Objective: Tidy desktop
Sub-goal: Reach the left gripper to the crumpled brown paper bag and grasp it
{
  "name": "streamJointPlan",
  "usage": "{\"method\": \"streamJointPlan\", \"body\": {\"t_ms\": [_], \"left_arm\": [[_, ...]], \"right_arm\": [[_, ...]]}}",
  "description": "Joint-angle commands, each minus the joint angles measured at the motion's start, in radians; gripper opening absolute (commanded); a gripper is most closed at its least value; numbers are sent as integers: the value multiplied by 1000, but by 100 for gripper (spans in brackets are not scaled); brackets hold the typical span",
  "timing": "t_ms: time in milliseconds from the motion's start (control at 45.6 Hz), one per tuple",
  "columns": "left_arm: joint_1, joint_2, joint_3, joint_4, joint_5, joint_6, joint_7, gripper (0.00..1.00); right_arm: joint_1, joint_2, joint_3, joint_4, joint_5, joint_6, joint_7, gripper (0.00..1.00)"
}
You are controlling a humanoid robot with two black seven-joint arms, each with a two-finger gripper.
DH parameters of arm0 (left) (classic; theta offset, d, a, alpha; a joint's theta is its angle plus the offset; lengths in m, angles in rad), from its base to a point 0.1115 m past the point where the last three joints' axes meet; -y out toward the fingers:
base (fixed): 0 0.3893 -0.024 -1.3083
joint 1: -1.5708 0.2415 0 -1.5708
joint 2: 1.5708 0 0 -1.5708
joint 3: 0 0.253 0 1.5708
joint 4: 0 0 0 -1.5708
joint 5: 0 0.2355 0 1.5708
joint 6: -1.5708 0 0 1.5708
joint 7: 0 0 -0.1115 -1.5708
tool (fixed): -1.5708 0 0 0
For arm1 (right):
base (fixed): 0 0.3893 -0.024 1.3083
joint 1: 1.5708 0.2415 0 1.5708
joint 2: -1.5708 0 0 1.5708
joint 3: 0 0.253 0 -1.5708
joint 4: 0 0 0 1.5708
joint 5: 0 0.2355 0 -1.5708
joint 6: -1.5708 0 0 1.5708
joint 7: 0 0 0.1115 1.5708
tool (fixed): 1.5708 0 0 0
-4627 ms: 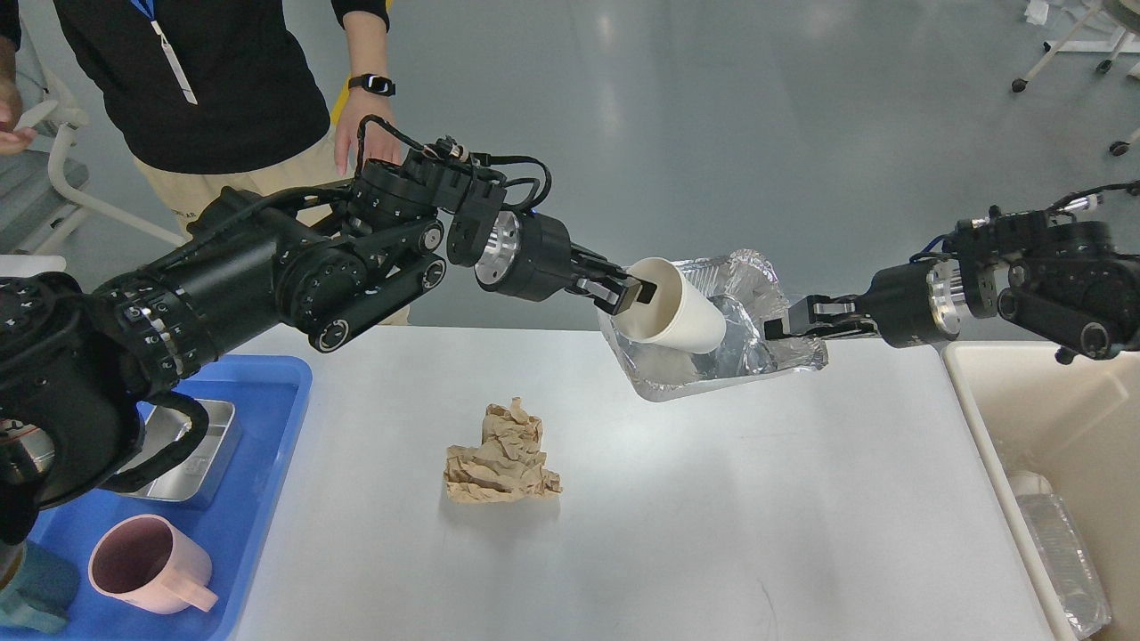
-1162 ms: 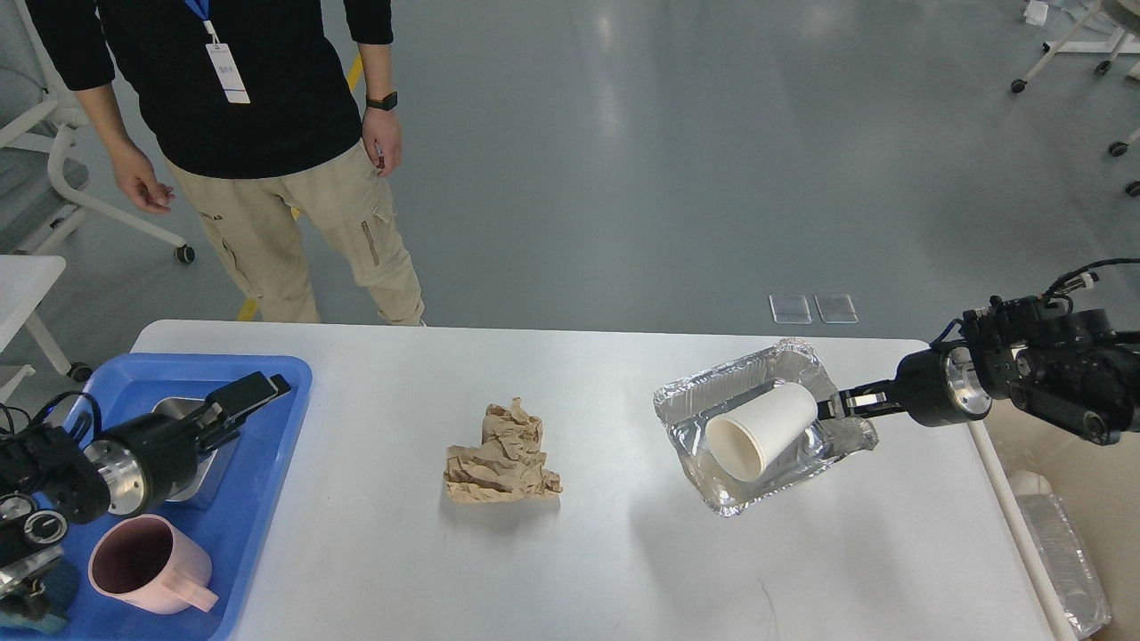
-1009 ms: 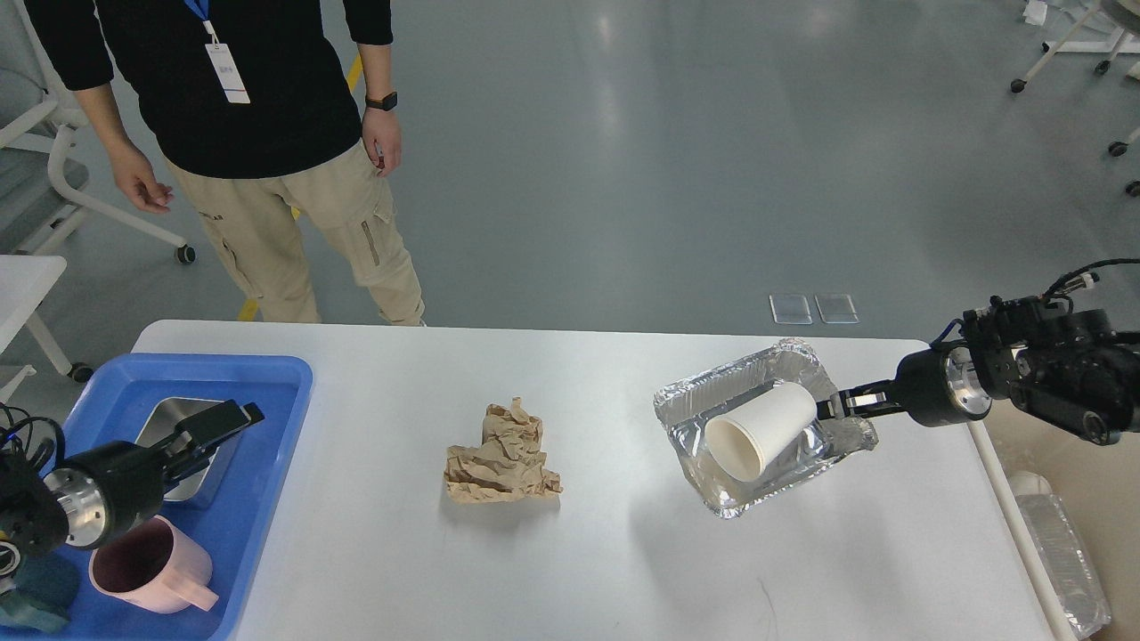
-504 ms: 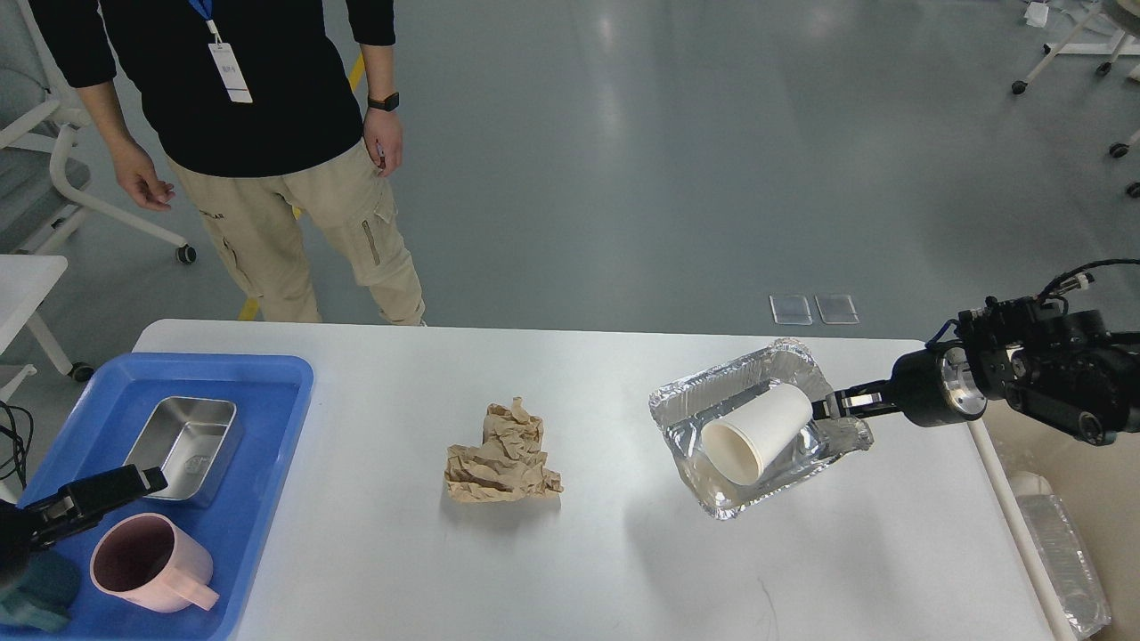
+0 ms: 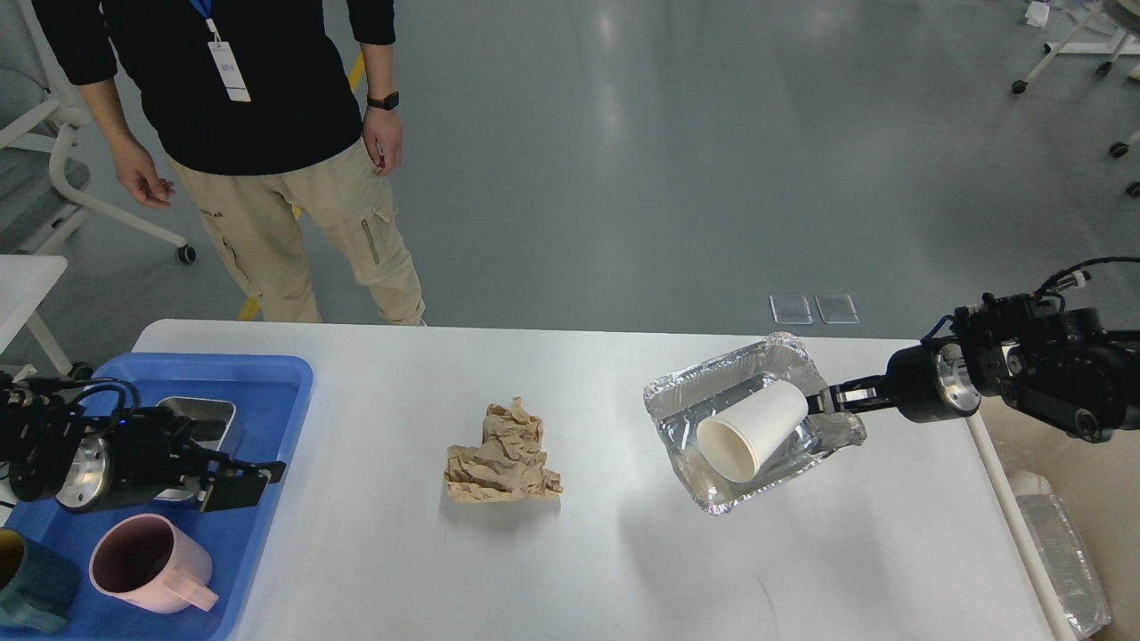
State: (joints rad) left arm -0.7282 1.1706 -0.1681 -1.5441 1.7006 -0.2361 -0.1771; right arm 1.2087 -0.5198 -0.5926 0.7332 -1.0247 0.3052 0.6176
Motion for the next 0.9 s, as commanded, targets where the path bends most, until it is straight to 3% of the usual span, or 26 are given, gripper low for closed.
{"method": "streamJointPlan", "body": {"t_ms": [0, 66, 241, 614, 877], "left_arm": [[-60, -118, 1, 85, 74, -60, -2, 97], [-124, -262, 13, 194, 80, -94, -1, 97], [-215, -428, 58, 308, 82, -135, -2, 97], [-362, -703, 272, 464, 82, -132, -51, 96], [-367, -841, 383, 578, 80, -117, -76, 94]], "right_arm": [[0, 1, 2, 2, 0, 0, -1, 0], [0, 1, 2, 3, 0, 0, 1, 0], [0, 12, 4, 3, 0, 0, -1, 0], [14, 40, 5, 2, 1, 0, -1, 0], [15, 32, 17, 5, 6, 0, -1, 0]]}}
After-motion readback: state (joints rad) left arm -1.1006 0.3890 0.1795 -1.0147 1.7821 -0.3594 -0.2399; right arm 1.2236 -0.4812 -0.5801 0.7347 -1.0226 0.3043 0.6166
